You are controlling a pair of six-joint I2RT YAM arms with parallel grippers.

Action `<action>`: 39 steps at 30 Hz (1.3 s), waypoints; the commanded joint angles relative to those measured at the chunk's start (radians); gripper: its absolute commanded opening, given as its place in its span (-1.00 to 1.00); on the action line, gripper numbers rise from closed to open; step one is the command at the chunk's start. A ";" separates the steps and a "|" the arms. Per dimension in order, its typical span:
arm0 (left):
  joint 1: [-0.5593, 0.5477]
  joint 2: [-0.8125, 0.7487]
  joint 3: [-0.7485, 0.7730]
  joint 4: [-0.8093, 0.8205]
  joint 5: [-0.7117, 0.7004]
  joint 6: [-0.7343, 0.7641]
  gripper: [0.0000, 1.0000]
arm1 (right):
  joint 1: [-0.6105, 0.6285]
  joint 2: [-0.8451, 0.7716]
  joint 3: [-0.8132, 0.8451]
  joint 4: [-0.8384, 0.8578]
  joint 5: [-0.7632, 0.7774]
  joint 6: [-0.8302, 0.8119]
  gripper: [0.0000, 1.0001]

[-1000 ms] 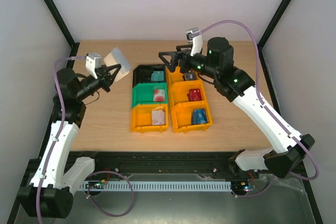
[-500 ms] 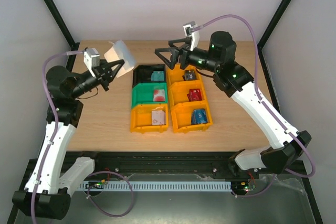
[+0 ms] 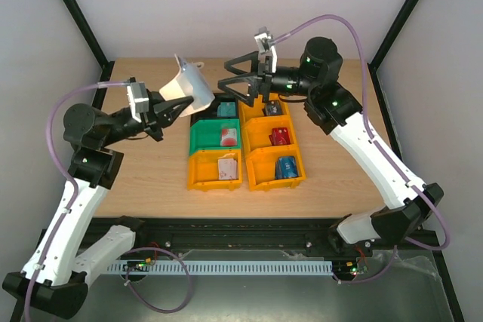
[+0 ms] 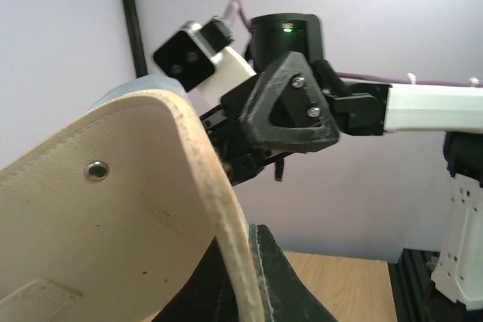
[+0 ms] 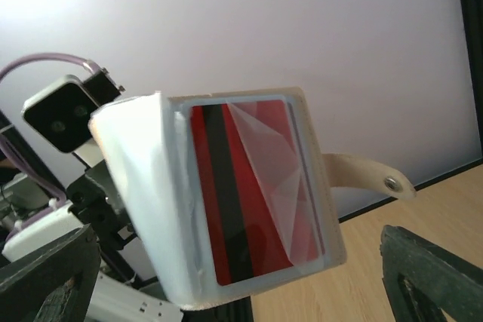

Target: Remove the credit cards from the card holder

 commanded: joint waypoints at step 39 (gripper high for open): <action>-0.287 0.115 0.383 -0.784 -0.338 0.406 -0.95 | -0.004 -0.302 -0.208 -0.062 -0.054 -0.228 0.97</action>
